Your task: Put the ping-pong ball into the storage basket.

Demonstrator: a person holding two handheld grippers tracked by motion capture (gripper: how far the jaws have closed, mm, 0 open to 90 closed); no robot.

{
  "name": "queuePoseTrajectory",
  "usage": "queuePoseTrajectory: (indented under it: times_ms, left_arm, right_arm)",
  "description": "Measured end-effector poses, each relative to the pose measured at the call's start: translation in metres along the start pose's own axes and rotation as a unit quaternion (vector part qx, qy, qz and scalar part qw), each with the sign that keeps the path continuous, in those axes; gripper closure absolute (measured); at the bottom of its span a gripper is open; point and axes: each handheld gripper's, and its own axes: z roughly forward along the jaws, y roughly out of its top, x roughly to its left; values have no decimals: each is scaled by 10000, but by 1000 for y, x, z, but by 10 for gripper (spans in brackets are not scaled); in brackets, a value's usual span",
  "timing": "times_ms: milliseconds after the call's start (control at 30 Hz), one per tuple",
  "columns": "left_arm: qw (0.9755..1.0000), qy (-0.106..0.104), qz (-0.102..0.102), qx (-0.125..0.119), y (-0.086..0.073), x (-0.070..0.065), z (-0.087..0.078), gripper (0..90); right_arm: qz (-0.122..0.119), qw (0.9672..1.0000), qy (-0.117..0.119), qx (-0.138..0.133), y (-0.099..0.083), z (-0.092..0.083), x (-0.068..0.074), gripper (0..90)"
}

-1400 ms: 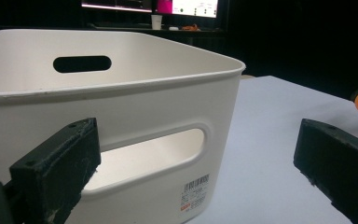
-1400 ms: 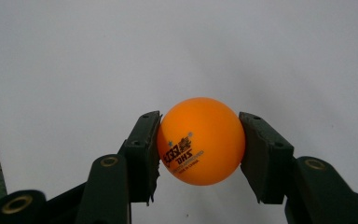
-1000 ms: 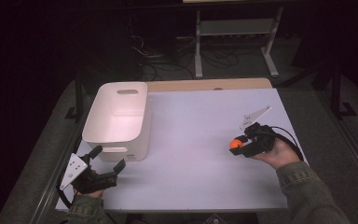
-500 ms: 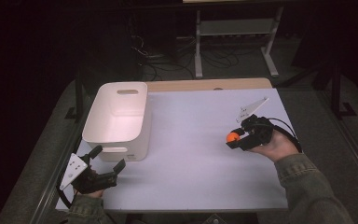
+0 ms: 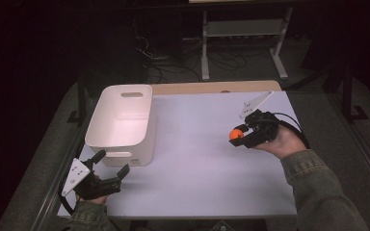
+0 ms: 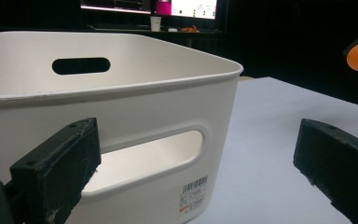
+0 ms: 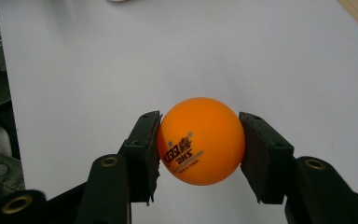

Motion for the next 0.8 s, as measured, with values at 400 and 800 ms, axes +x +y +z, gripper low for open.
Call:
queuePoseTrajectory:
  times_ms: [400,800]
  left_arm:
    - [10000,-9,-15,0,0,0,0,1]
    - [10000,-11,-6,12,0,0,0,1]
  right_arm:
    - [-173,9998,83,66,22,1,0,495]
    - [-335,9993,178,75,41,1,4,495]
